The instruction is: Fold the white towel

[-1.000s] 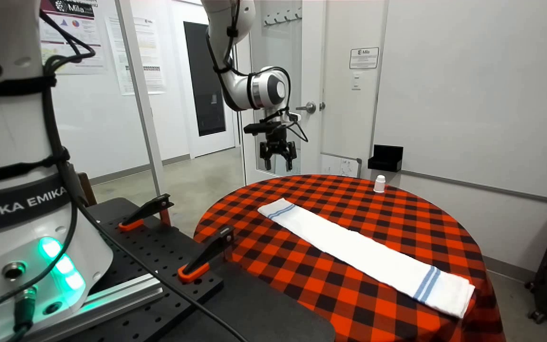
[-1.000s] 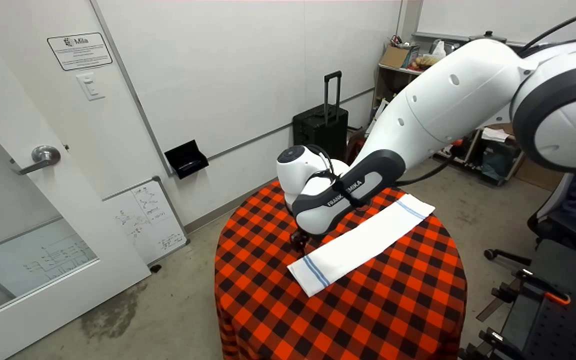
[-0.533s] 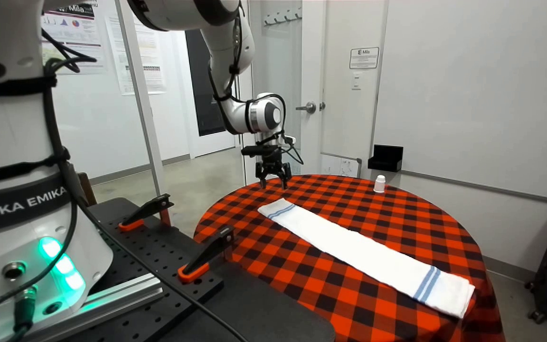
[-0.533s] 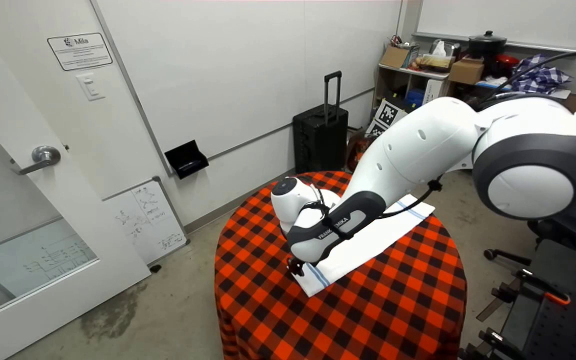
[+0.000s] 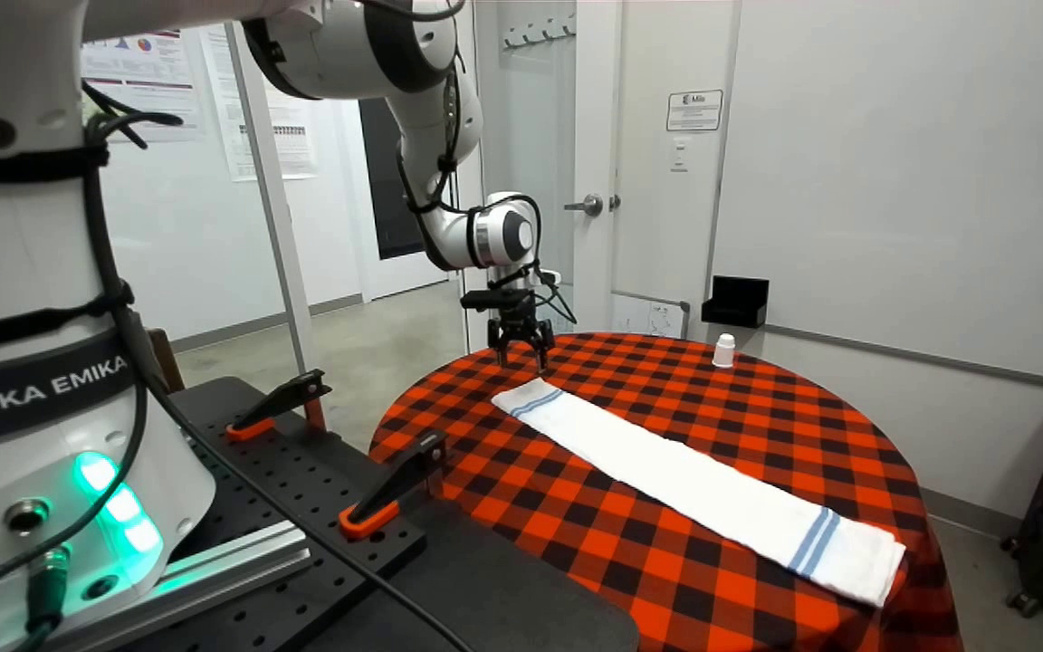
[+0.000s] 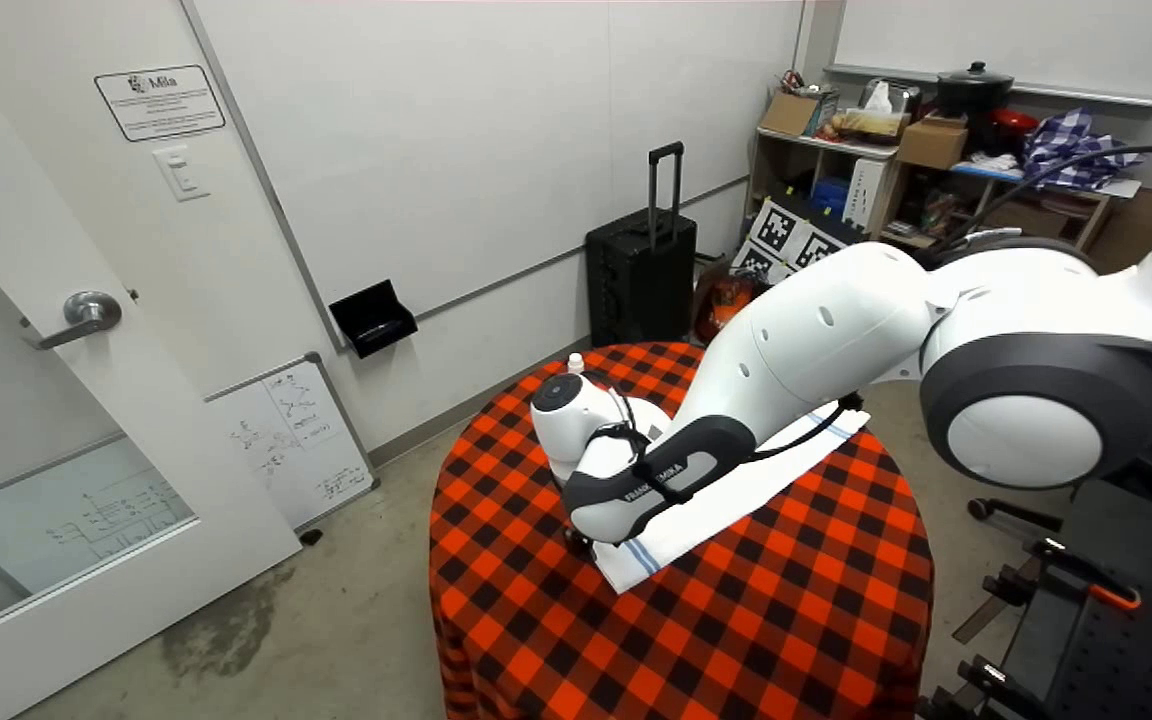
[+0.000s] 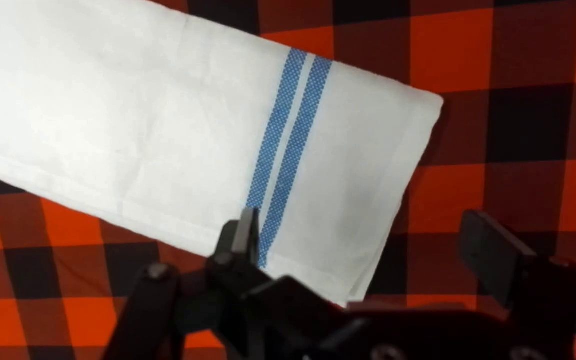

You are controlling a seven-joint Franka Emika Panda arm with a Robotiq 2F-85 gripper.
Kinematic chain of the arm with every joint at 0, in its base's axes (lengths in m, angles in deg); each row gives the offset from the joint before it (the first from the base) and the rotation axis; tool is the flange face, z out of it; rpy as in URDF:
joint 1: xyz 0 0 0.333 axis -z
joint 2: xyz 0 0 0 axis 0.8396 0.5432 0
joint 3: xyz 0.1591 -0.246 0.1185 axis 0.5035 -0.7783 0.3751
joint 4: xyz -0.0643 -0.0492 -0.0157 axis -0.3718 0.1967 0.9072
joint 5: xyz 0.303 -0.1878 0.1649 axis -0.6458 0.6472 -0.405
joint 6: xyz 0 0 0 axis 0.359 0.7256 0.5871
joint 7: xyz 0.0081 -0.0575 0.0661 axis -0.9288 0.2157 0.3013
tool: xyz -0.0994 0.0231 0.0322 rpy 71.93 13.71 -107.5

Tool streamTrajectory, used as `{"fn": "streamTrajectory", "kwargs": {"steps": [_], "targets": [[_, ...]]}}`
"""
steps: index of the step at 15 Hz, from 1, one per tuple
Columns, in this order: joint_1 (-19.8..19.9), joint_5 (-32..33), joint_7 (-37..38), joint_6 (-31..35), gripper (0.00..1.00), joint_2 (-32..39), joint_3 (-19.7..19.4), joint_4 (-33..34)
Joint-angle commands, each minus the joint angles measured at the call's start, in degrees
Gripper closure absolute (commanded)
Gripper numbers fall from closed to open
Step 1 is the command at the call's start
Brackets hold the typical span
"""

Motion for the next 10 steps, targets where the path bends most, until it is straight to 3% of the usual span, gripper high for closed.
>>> {"fn": "streamTrajectory", "kwargs": {"steps": [1,10], "targets": [[-1.2,-1.4,-0.2,-2.0,0.0,4.4,-2.1,6.6],[1.2,-5.7,-1.1,-7.7,0.0,9.8,-0.6,14.2]]}}
